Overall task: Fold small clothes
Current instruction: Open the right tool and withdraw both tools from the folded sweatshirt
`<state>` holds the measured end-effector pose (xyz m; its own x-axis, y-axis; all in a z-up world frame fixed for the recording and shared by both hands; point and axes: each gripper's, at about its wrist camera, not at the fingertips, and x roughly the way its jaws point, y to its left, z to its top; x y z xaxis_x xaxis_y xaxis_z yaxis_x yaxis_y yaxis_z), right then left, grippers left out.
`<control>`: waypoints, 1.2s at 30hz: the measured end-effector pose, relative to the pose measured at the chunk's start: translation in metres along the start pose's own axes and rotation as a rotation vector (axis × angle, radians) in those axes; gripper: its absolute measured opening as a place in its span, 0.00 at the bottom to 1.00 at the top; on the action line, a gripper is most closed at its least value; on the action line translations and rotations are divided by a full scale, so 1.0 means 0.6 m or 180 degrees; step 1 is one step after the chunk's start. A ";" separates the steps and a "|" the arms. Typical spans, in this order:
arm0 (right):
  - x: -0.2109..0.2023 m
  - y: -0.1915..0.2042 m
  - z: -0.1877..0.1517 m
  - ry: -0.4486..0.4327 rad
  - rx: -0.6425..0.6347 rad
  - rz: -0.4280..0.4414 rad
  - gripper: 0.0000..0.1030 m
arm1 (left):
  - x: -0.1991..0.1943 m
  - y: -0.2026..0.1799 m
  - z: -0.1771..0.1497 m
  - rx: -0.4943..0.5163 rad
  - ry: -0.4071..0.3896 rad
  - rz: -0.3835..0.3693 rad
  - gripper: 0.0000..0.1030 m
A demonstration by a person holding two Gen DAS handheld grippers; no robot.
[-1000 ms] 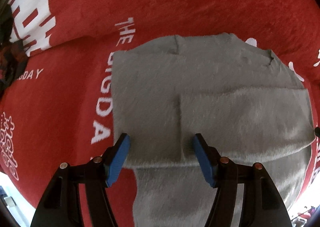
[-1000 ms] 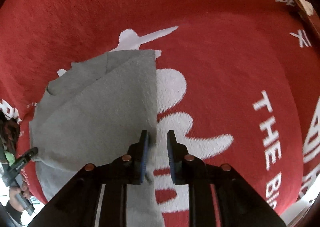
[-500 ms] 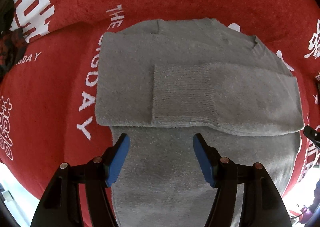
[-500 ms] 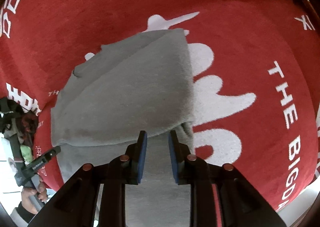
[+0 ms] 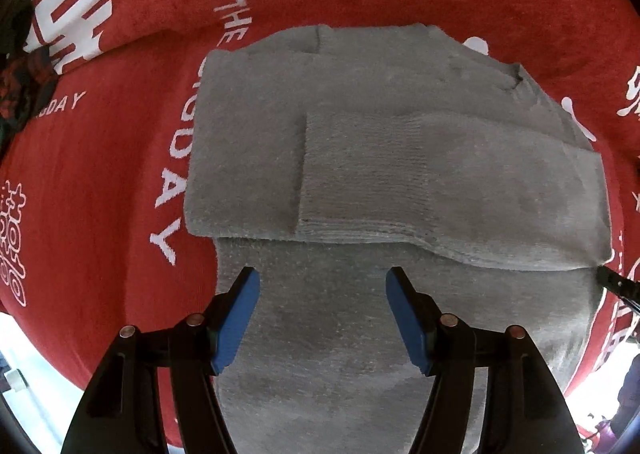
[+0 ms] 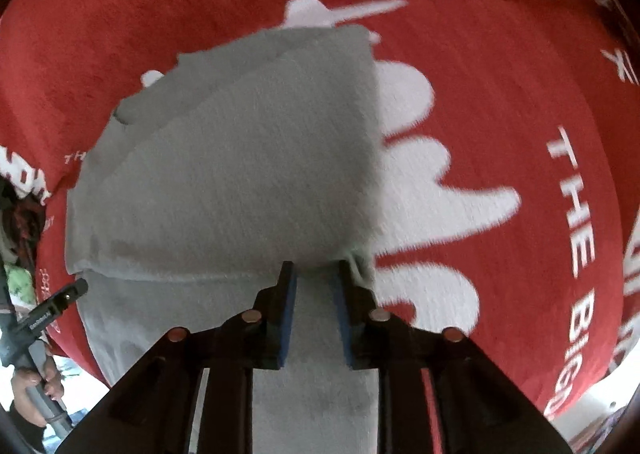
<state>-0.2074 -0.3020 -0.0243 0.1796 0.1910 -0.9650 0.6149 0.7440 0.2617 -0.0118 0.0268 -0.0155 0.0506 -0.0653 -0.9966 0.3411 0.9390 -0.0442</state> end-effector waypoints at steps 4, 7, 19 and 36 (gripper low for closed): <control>-0.016 -0.008 -0.013 -0.0020 0.0100 0.0165 0.32 | -0.004 -0.013 0.000 0.0023 -0.0002 -0.0019 0.65; -0.023 0.001 -0.020 -0.0022 0.0071 0.0197 0.40 | -0.006 -0.018 -0.002 0.0027 0.0019 -0.0024 0.65; -0.032 0.024 -0.033 0.0014 0.0039 0.0386 0.48 | -0.026 -0.043 -0.022 0.0149 0.0105 -0.0030 0.65; -0.033 0.021 -0.075 0.0206 -0.0008 0.0812 0.77 | -0.037 -0.021 -0.104 -0.0023 0.0088 0.0165 1.00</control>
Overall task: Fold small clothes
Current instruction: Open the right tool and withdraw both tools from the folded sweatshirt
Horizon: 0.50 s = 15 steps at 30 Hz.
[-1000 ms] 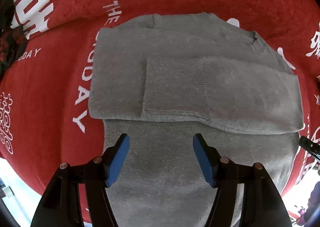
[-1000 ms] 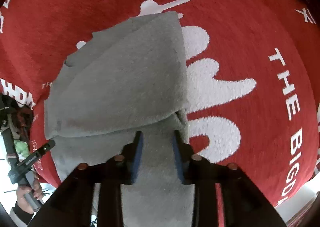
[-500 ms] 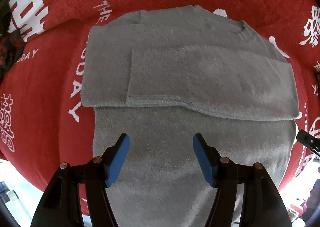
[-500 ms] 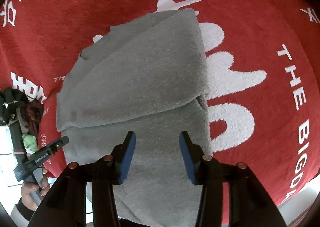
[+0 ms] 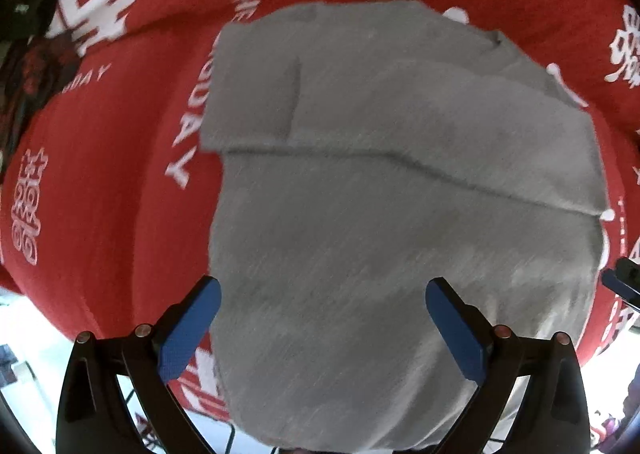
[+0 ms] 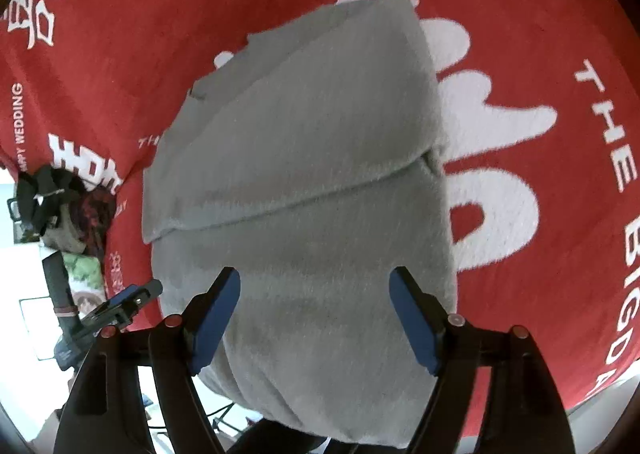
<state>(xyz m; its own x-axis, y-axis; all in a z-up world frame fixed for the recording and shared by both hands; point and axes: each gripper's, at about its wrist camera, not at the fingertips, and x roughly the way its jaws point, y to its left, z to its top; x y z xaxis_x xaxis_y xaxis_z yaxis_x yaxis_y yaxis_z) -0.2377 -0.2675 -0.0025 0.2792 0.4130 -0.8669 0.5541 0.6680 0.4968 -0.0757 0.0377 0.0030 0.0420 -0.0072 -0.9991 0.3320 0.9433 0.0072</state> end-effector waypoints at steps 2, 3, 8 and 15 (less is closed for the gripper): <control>0.001 -0.001 -0.013 0.0039 -0.0019 0.0001 0.77 | 0.009 0.011 -0.017 -0.0018 0.0109 -0.0047 1.00; 0.002 -0.002 -0.021 0.0061 -0.0027 0.0005 0.77 | 0.013 0.014 -0.025 -0.0012 0.0150 -0.0082 1.00; 0.008 -0.012 -0.069 0.0152 0.0012 0.0049 0.77 | 0.023 0.035 -0.073 -0.0026 0.0257 -0.0264 1.00; 0.026 -0.032 -0.168 0.0361 0.0017 0.0061 0.77 | 0.035 0.066 -0.146 -0.0085 0.0286 -0.0366 1.00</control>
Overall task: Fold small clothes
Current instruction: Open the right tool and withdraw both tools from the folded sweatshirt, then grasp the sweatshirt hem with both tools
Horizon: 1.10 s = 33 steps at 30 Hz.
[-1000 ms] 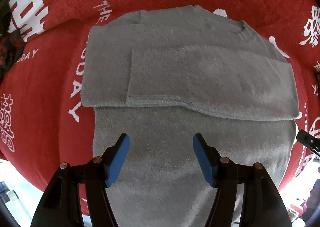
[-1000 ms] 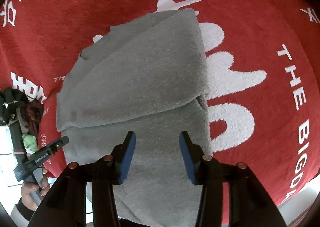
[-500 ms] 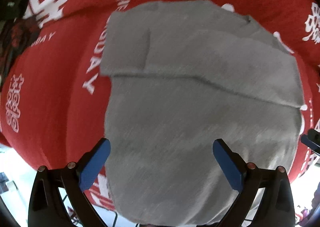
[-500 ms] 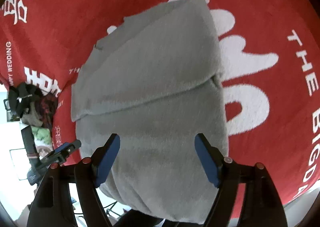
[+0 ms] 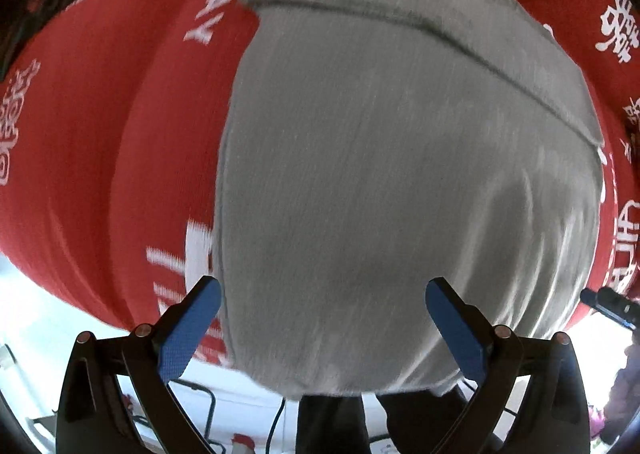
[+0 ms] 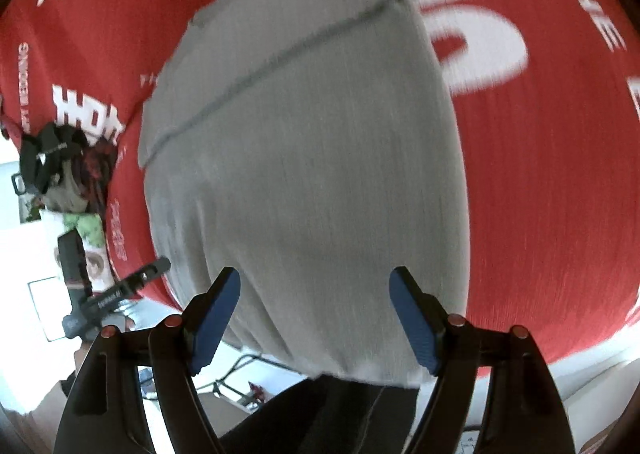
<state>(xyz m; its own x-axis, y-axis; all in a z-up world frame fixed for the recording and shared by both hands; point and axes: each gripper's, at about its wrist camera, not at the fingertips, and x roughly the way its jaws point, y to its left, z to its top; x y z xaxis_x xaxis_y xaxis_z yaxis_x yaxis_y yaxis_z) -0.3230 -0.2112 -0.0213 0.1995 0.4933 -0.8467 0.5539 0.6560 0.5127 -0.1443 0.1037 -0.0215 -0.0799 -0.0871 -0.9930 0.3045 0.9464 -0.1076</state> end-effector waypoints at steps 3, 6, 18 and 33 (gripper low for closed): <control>0.012 -0.015 -0.050 0.0089 0.0067 0.0005 0.77 | 0.001 0.014 -0.038 0.0031 -0.0015 -0.0071 1.00; 0.026 -0.037 -0.095 0.0161 0.0131 -0.0072 0.77 | 0.016 0.029 -0.073 0.0037 0.0060 -0.0150 1.00; 0.134 -0.113 -0.166 0.0262 0.0158 -0.0149 0.77 | 0.115 0.063 -0.160 -0.0085 0.0317 -0.0556 1.00; 0.089 -0.100 -0.184 0.0164 0.0389 0.0723 0.08 | 0.055 0.109 -0.216 -0.0068 0.0106 -0.1317 0.15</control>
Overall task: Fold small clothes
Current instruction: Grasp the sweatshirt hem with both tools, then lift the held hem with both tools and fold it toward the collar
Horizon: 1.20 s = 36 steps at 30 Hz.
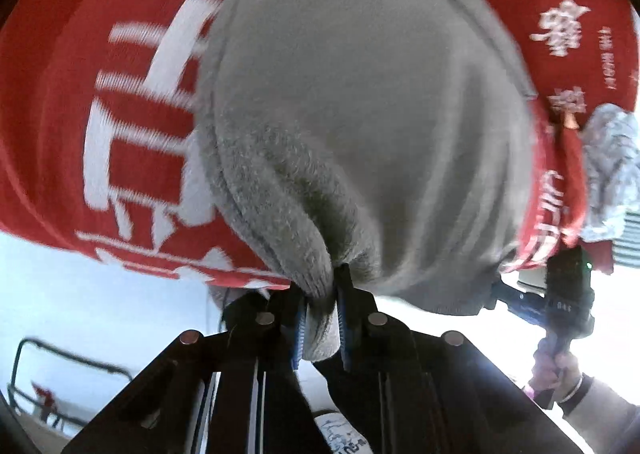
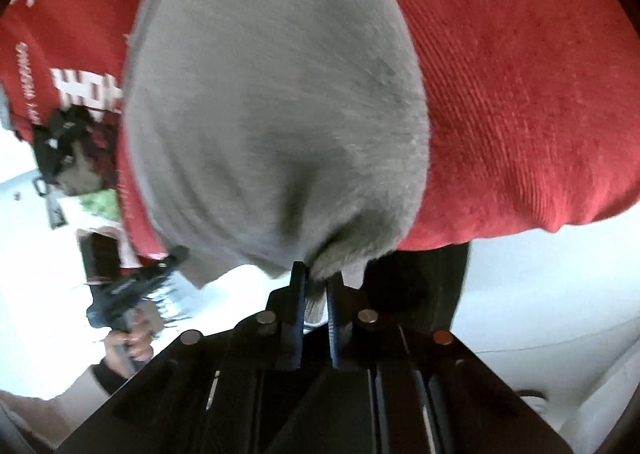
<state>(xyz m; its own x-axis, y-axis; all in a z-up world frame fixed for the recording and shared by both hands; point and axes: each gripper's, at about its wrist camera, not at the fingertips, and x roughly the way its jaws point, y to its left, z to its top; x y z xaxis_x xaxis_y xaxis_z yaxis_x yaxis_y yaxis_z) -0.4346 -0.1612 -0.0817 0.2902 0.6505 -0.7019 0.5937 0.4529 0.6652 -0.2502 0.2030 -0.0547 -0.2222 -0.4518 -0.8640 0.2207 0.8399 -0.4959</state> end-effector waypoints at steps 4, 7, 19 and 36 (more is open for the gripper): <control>-0.047 0.035 0.011 -0.0285 0.0055 0.0411 0.05 | -0.069 -0.035 0.051 0.0077 -0.0210 -0.0213 0.15; -0.071 0.066 0.051 -0.0442 0.0033 0.0568 0.05 | -0.101 -0.051 0.104 0.0100 -0.0414 -0.0296 0.15; -0.102 0.177 0.262 -0.0623 -0.0471 0.0102 0.05 | -0.134 -0.084 0.263 0.0482 -0.0739 0.0549 0.36; -0.010 0.229 0.154 0.0250 -0.1812 -0.1259 0.66 | -0.022 -0.280 0.070 0.4203 0.0439 0.0934 0.87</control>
<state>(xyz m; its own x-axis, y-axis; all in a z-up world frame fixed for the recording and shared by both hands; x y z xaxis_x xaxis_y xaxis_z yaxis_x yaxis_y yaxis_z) -0.2854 -0.1591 -0.0093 0.0655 0.4033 -0.9127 0.1516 0.9000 0.4086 -0.2447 0.0553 0.0367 -0.0853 -0.2090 -0.9742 0.9959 -0.0478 -0.0770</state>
